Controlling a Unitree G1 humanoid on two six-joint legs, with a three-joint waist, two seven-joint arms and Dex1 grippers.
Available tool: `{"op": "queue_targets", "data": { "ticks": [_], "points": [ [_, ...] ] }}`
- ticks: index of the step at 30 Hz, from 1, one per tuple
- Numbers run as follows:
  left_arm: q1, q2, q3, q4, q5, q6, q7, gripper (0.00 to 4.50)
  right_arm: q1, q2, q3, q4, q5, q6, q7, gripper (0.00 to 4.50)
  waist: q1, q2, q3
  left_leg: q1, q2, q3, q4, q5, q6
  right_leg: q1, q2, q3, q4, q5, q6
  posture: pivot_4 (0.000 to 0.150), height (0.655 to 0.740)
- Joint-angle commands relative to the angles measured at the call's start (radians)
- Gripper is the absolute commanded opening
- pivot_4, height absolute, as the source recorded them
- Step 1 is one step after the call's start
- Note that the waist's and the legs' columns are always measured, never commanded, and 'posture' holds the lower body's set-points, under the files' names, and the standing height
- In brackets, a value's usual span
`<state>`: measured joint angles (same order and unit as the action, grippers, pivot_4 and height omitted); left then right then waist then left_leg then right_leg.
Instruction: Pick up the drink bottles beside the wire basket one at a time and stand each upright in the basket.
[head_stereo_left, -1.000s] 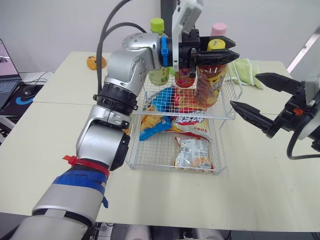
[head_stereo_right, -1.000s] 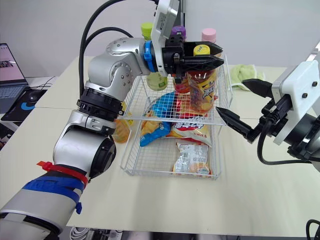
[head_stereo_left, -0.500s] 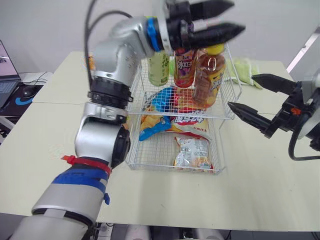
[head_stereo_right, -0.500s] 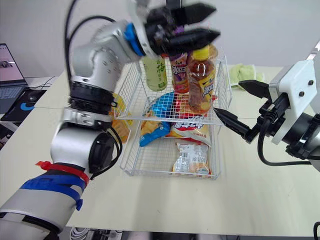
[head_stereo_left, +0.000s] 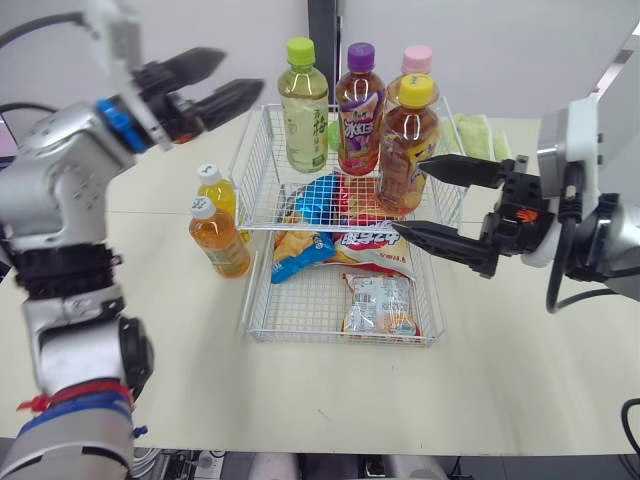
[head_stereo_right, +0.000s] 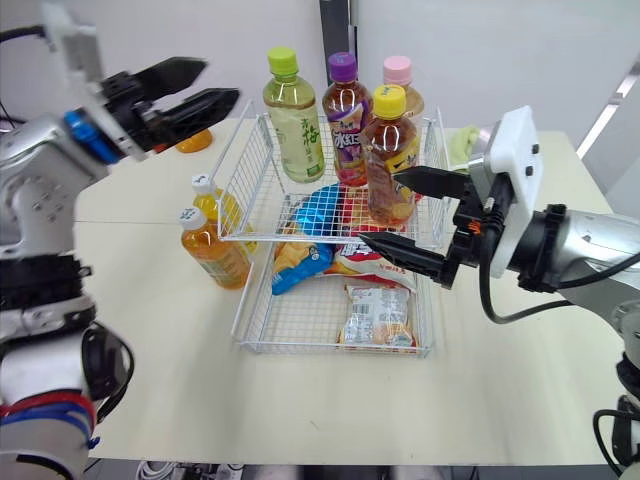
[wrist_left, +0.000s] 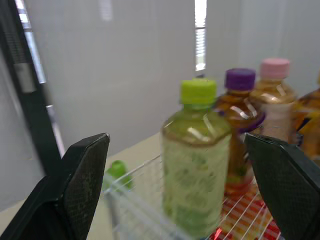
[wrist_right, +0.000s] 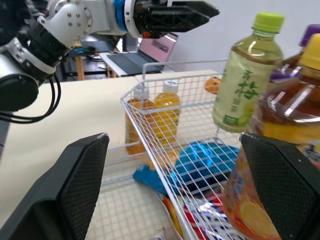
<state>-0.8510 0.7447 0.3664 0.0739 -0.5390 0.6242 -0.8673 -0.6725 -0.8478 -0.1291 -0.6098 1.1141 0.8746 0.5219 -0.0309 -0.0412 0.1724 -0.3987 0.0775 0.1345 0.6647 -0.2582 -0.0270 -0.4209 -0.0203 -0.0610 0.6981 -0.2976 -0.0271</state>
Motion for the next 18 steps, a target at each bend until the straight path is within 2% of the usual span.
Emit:
{"op": "queue_targets", "data": {
  "ticks": [1,4,9,14,18],
  "points": [
    [0.187,0.037,0.186,-0.187,-0.044,0.026,0.085,4.46,-0.075,0.047,0.060,0.055,-0.070,-0.058,0.078,4.50,0.002,0.000,0.000,0.000,0.000,0.000,0.000,0.000,0.000,0.000,0.000,0.000,0.000,0.000,0.000,0.150,0.7400],
    [0.419,0.034,0.332,-0.299,-0.077,0.056,0.109,4.46,-0.118,0.092,0.102,0.103,-0.110,-0.081,0.139,4.50,0.002,-0.001,-0.001,0.000,0.000,0.000,0.001,0.000,0.000,0.001,0.000,0.000,0.000,0.000,0.000,0.150,0.7400],
    [0.802,-0.054,0.541,-0.509,-0.211,0.152,0.139,4.46,-0.165,0.138,0.145,0.166,-0.165,-0.107,0.229,4.50,0.002,-0.003,-0.002,0.000,0.000,-0.001,0.001,0.000,0.000,0.001,-0.001,-0.001,0.000,0.000,0.000,0.150,0.7400],
    [1.058,-0.165,0.601,-0.688,-0.328,0.176,0.192,4.46,-0.184,0.167,0.155,0.205,-0.210,-0.119,0.282,4.50,0.009,-0.005,-0.003,0.001,0.000,-0.003,0.001,0.000,0.001,0.004,-0.001,-0.002,0.000,0.000,0.000,0.150,0.7400],
    [1.124,-0.191,0.575,-0.721,-0.350,0.128,0.224,4.46,-0.193,0.181,0.157,0.229,-0.244,-0.128,0.311,4.50,0.008,-0.006,-0.004,0.005,0.000,-0.006,0.000,-0.002,0.004,0.009,-0.001,-0.004,0.000,0.000,0.000,0.150,0.7400]
  ]
}}
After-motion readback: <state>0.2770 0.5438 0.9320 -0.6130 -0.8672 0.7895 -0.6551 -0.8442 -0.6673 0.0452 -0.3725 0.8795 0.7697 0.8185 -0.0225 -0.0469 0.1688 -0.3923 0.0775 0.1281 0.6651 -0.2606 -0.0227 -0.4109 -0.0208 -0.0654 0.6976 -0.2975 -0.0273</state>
